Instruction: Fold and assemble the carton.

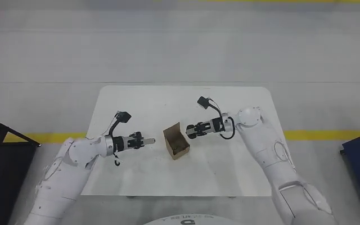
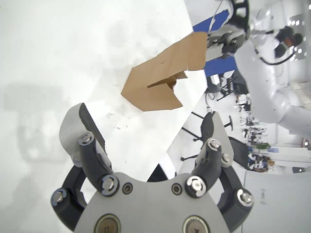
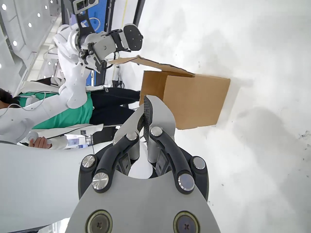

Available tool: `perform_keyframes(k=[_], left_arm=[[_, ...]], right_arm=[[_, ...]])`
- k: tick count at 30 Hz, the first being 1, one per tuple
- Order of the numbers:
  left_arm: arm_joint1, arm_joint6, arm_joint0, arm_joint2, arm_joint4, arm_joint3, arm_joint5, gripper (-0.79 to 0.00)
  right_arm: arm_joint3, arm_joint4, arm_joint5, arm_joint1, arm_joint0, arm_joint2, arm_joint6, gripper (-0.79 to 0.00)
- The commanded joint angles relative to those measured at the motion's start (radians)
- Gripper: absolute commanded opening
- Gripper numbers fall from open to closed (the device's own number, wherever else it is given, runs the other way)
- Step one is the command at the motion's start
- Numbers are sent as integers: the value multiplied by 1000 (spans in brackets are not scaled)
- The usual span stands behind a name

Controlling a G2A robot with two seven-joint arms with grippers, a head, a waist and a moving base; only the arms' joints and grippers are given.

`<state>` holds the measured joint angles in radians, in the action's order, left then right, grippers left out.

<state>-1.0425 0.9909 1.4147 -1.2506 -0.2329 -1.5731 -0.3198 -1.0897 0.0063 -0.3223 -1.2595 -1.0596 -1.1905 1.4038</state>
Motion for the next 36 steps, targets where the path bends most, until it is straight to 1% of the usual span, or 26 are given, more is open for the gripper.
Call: perform_keyframes(k=[1,11,16,24,29,36], left_arm=[[-6,-15,-21,44,-42,-2,19,0],[-37,-63,-137,198,-137,81,95,0],[-50,-96,-174,241,-152,127,118,0],[-73,-117,-225,323,-182,193,152,0],[-83,-137,-243,348,-191,211,154,0],[-82,-148,-243,346,-195,211,140,0]], right_arm=[[34,-9,15,-3,23,22,-13,-785],[109,0,29,-20,72,124,-7,-785],[133,3,33,-25,82,159,-24,-785],[159,14,20,-30,85,195,-56,-785],[162,17,11,-28,83,203,-71,-785],[143,36,1,-16,66,189,-94,-779]])
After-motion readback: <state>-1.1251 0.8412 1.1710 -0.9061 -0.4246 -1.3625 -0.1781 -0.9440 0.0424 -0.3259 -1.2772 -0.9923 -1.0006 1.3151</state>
